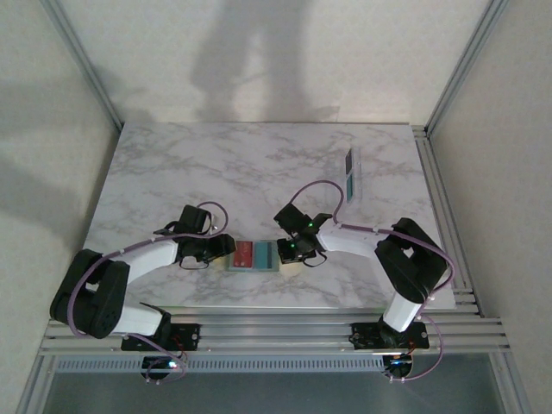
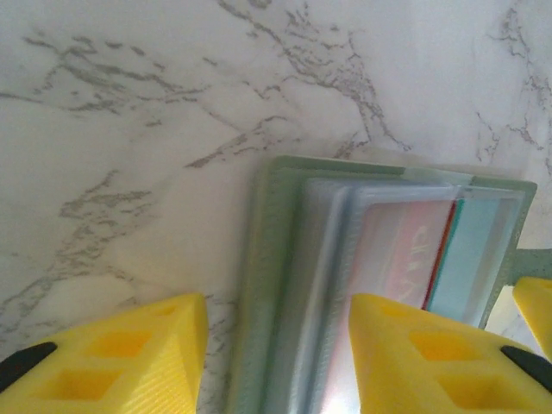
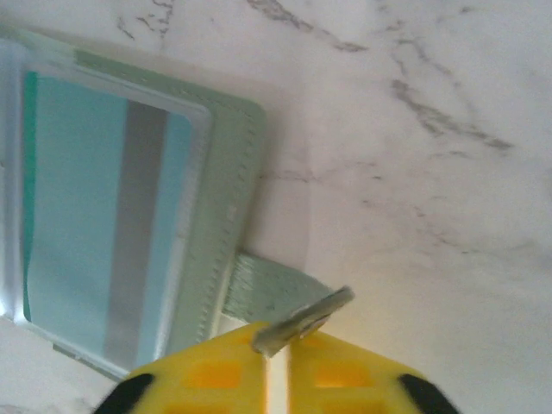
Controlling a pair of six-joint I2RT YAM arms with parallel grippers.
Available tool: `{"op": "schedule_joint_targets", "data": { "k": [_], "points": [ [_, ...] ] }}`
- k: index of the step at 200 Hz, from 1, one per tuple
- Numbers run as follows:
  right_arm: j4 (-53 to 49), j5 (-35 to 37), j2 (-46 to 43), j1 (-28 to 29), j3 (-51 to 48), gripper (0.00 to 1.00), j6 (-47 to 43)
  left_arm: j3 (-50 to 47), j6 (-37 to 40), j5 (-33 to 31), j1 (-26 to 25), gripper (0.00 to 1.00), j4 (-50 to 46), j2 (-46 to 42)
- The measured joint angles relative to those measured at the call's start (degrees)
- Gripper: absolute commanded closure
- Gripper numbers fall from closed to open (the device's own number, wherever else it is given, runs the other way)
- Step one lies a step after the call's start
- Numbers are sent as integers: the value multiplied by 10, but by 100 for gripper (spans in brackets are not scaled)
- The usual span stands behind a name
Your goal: Put the credit cards into the card holder
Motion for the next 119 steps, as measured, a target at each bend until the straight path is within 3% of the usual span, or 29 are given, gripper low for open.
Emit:
{"op": "schedule_joint_targets", "data": {
  "k": [30,119],
  "points": [
    [43,-51,15,-1,-2,96,-6,0,-2,19,-2,63,9,1],
    [123,-145,63,-2,13,93,-1,42,-14,55,-16,58,6,-78]
  ]
}}
